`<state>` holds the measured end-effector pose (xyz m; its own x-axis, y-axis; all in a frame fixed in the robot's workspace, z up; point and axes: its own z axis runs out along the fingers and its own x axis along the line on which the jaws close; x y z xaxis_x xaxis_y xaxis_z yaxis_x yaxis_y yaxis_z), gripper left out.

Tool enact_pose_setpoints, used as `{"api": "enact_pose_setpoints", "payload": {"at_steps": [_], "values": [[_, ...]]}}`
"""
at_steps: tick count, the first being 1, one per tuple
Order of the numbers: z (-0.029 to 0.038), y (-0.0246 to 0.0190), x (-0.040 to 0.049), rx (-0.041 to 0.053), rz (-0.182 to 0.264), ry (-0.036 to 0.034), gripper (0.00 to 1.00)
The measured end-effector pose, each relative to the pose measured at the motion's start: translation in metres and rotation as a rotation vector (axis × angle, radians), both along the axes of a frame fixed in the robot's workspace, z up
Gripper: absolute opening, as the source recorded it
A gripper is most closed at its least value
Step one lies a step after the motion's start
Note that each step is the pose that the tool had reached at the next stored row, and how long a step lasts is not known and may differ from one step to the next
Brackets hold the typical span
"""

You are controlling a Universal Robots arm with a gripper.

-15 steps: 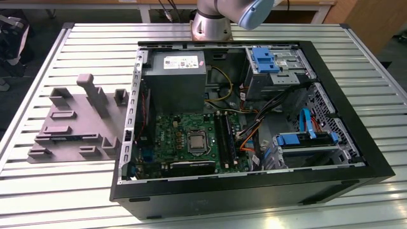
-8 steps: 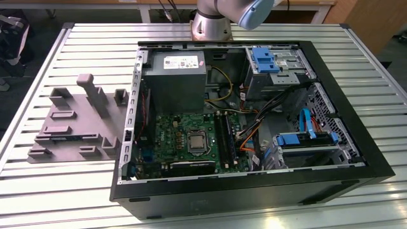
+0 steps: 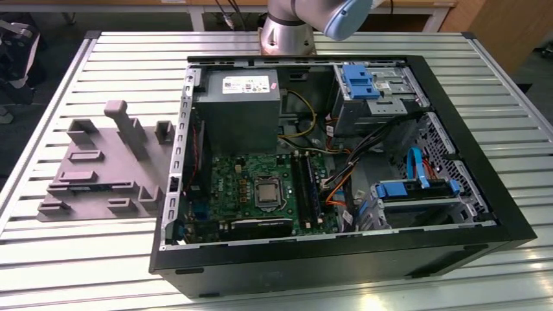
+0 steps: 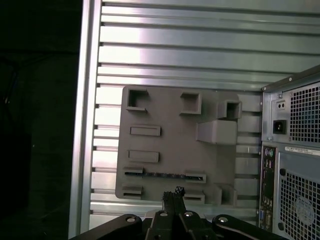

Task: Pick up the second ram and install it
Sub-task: 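Pick up the second ram and move it above second insertion slot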

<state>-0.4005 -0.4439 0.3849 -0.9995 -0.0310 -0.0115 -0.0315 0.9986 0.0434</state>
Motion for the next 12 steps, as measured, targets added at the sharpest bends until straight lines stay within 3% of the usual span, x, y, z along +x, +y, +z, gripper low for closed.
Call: {"api": "enact_pose_setpoints", "payload": {"at_steps": [12], "values": [[0.0000, 0.0000, 0.0000, 0.0000, 0.014, 0.0000, 0.11]]}}
